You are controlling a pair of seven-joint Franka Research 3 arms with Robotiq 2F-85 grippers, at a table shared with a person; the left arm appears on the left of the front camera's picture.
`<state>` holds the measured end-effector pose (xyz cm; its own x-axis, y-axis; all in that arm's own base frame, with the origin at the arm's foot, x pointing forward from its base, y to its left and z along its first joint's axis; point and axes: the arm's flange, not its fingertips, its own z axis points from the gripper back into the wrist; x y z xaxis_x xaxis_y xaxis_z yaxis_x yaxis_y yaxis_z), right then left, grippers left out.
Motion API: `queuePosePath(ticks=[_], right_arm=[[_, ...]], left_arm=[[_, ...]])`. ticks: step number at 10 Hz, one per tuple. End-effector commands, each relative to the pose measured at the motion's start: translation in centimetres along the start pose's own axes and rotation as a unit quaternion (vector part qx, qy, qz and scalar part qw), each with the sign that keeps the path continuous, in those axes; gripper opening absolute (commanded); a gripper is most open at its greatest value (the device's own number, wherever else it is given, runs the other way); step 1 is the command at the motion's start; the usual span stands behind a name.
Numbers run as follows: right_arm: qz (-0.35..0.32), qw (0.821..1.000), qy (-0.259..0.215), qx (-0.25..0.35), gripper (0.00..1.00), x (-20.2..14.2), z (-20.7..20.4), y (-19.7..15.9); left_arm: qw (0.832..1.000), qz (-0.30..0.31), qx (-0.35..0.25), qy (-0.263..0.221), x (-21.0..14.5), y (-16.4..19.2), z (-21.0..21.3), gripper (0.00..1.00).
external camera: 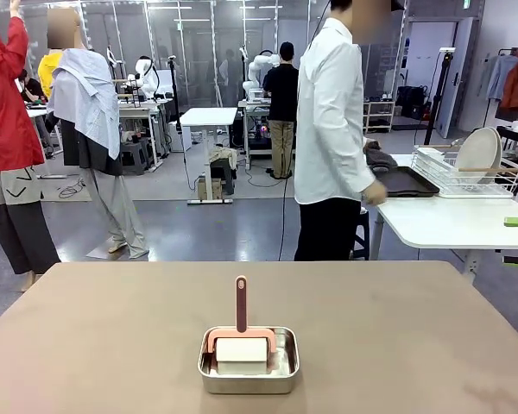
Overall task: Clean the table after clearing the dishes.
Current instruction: Place the Lint Roller back on top of the Airtight Container.
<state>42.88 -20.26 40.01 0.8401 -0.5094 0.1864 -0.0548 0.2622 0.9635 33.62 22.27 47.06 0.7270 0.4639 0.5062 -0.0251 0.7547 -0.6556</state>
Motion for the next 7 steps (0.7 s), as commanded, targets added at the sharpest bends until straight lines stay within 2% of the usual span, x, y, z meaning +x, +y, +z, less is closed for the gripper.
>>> queuePosePath(ticks=[1, 7], right_arm=[[0.002, 1.000, 0.005, -0.002, 1.00, -0.15, 0.12, 0.35], [0.002, 1.000, 0.005, -0.002, 1.00, -0.15, 0.12, 0.35]], left_arm=[[1.000, -0.001, -0.007, 0.016, 0.82, 0.10, 0.33, 1.00], [1.000, -0.001, -0.007, 0.016, 0.82, 0.10, 0.33, 1.00]])
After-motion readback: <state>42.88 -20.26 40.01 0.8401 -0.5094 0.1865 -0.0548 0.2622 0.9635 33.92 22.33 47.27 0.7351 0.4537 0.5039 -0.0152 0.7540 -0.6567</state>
